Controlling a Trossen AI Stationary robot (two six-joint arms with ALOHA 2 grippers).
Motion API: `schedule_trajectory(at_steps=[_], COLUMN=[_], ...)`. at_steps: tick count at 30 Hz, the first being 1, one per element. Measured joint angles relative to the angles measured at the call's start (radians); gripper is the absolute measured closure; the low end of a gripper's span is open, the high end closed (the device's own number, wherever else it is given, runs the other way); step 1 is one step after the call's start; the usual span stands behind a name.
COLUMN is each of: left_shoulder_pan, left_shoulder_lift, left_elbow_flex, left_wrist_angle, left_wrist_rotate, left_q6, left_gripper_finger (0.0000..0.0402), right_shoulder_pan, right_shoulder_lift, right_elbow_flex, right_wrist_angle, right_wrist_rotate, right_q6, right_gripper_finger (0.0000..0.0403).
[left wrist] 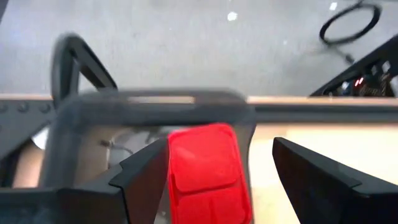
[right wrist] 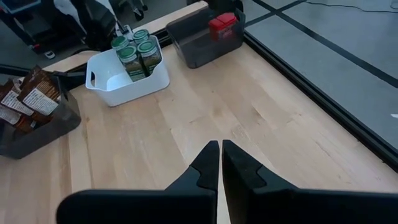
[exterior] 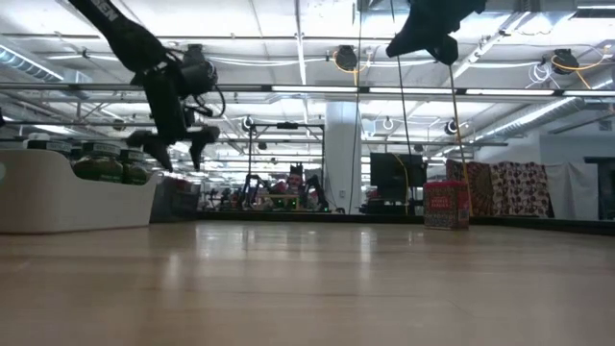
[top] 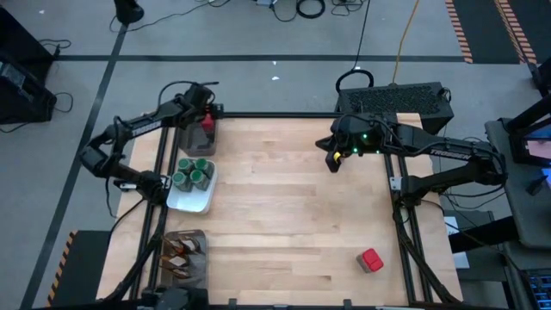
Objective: Sort spices by type
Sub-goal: Put the red seasoning can into the top black bin
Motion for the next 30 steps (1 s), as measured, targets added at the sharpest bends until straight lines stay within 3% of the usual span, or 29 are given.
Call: schedule_trajectory(at_steps=[10, 16, 18, 22, 27, 30], left_shoulder_pan=[0.0, -0.057, -0.104, -0.237, -0.407, -0.496], left_shoulder_lift=[-0.142, -0.202, -0.212, -0.204, -0.147, -0.107], left_elbow_flex=[0.043, 0.047, 0.047, 0.047, 0.047, 0.047], left_wrist_angle=[0.014, 0.147, 0.215, 0.335, 0.478, 0.524], left_wrist_rotate=[-0.037, 0.211, 0.287, 0.305, 0.318, 0.338], left_q6=[0.045, 0.145, 0.147, 0.148, 0.176, 0.205], left_gripper_finger=[0.0111, 0.0111, 0.0111, 0.0111, 0.0111, 0.0111], right_shoulder_pan=[-0.011, -0.017, -0.026, -0.058, -0.136, -0.198], right_shoulder_lift=[0.0, 0.01, 0.008, 0.0, 0.001, 0.007], right_elbow_flex=[0.0, 0.0, 0.0, 0.0, 0.0, 0.0], right_wrist_angle=[0.002, -0.037, -0.04, -0.044, -0.153, -0.206], right_wrist_rotate=[0.001, -0.001, 0.0, 0.008, 0.161, 0.181], right_q6=[0.0, -0.011, -0.01, -0.004, 0.035, 0.059], right_gripper_finger=[0.0403, 0.0403, 0.0403, 0.0403, 0.0403, 0.0403])
